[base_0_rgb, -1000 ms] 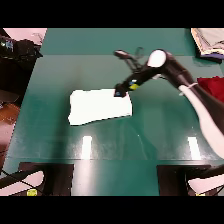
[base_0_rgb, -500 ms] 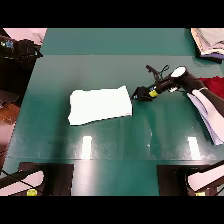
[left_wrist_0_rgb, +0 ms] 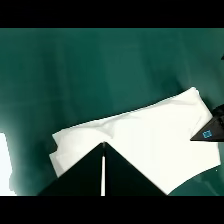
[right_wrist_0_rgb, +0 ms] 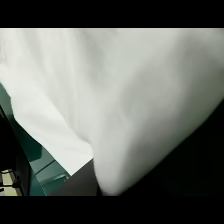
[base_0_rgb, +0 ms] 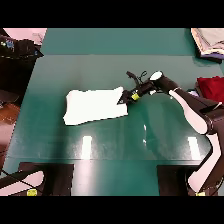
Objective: Fold the shirts.
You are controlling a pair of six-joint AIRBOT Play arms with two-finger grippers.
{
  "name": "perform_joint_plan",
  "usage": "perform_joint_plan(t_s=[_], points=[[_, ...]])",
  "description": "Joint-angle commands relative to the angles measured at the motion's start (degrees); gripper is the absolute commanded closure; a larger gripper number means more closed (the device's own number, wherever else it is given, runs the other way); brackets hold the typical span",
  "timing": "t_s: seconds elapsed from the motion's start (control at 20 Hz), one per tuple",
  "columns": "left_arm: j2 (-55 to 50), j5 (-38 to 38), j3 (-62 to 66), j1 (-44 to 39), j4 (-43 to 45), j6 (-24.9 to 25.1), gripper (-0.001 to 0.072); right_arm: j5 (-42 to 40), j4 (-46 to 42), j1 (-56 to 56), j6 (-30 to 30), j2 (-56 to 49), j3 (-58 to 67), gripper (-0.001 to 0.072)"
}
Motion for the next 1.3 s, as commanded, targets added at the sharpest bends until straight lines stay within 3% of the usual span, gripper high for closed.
perform_joint_plan(t_s=[0.0,0.15,0.35,0.6,0.9,1.25], points=[[0.0,0.3,-0.1,-1.5,-0.7,0.1,0.0685,3.5,0.9,0.7,-1.4,-0.2,3.6,0.0692],[-0.5,1.8,-0.1,-7.9,-0.2,0.1,0.0684,8.2,-1.3,-3.7,-0.9,5.8,4.6,0.0692],[-2.1,6.0,-0.1,-17.5,-0.3,0.1,0.0684,8.2,-9.5,-15.7,3.5,18.8,1.5,0.0693],[-3.7,13.3,-0.1,-25.5,-0.3,0.1,0.0684,4.5,-15.9,-35.7,3.4,27.9,1.0,0.0694],[-4.3,14.4,-0.1,-30.1,-0.3,0.0,0.0683,-0.4,-15.6,-51.6,2.8,24.0,6.8,0.0694],[-4.4,14.2,-0.1,-30.3,-0.5,-0.2,0.0683,-2.2,-11.4,-53.5,2.8,15.0,25.7,0.0695]])
